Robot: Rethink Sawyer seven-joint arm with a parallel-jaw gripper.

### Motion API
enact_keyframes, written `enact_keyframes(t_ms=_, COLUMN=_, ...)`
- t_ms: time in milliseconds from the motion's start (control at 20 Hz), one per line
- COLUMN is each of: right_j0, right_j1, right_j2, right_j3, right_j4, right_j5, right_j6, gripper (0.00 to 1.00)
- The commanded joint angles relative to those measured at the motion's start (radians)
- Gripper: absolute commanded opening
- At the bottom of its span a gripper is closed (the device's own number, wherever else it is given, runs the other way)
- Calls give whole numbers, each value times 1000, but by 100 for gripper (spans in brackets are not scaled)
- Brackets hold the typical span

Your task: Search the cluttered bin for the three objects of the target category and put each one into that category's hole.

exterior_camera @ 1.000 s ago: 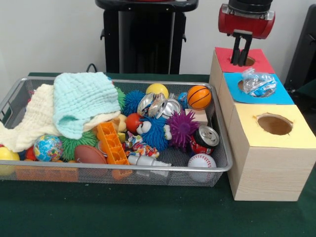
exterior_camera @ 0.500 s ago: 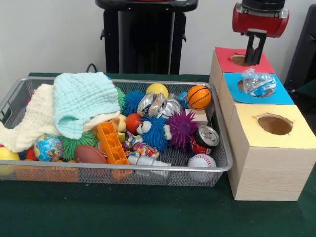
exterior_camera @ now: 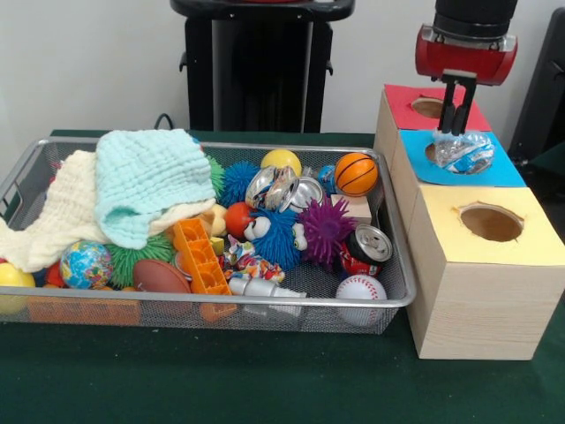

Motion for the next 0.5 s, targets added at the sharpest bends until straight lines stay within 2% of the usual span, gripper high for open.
enact_keyframes(t_ms=50, right_j0=-21, right_j1=94, right_j2=85, right_j3=13, right_j4=53, right_j5=-102, right_j6=269, gripper=0)
enact_keyframes(t_ms=250, right_j0=-26, right_j1=99, right_j2=90, right_j3=16, right_j4=67, right_j5=-113, right_j6=259, gripper=0)
enact_keyframes(t_ms=500, right_j0=24, right_j1=85, right_j2=73, right_j3=30, right_j4=99, right_j5=-73, right_j6=312, gripper=0)
